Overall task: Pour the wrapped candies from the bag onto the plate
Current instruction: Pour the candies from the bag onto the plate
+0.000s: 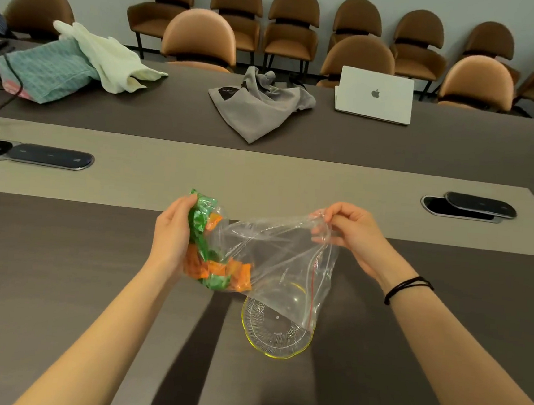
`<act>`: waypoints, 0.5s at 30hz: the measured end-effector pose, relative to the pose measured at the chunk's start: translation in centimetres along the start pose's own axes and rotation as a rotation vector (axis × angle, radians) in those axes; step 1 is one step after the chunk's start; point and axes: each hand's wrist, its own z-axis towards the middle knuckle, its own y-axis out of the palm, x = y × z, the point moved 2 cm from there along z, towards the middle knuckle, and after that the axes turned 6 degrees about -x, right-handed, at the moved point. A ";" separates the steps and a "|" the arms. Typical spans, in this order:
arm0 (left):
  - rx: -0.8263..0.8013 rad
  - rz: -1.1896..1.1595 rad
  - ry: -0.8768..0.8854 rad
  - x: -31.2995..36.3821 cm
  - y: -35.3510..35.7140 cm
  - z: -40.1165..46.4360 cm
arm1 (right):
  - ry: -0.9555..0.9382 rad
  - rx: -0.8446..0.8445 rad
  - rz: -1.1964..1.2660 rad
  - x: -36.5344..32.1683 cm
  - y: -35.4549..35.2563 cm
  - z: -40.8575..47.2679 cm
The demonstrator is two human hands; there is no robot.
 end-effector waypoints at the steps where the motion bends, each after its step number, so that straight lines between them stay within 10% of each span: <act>1: -0.004 0.013 -0.003 -0.1 0.0 -0.2 | 0.023 0.002 -0.001 0.7 -0.1 -0.1; 15: -0.070 0.203 0.142 -0.4 0.9 -2.6 | 0.174 0.108 0.017 9.7 -2.0 -0.8</act>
